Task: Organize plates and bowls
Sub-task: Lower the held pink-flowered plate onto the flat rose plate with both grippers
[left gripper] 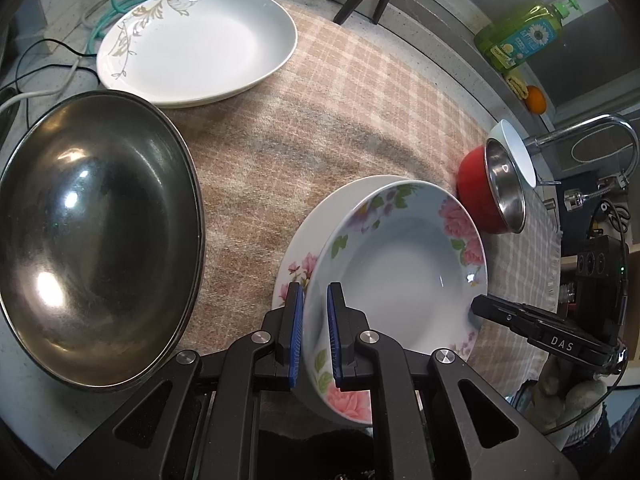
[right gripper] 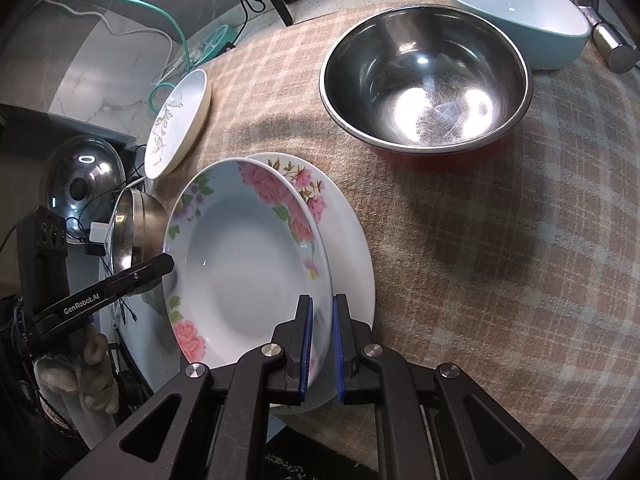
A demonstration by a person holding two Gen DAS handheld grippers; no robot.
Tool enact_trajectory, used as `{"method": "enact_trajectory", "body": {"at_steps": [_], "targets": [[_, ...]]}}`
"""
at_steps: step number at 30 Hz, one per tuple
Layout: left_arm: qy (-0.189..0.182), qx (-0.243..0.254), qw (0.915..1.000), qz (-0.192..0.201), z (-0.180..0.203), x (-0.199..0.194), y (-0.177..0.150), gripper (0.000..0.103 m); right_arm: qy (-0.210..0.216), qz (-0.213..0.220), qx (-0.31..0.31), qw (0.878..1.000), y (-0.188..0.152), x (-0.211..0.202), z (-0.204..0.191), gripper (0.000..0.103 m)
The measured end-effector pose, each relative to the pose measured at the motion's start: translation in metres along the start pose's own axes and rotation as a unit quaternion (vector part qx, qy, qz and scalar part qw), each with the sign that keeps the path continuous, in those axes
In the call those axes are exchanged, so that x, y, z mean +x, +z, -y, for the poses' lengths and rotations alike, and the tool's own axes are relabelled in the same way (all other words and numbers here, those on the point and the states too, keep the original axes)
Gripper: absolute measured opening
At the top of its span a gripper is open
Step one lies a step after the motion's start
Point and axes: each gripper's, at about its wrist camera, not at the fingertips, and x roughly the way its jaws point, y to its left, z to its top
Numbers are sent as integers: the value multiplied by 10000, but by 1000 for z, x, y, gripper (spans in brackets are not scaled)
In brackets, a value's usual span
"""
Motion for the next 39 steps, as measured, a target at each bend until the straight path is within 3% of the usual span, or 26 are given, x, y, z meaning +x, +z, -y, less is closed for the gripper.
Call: {"method": "enact_trajectory", "body": {"at_steps": [39], "targets": [[-16, 26, 9999, -123, -2, 10, -4, 10, -92, -41, 87, 9999, 1, 4, 2, 9]]}}
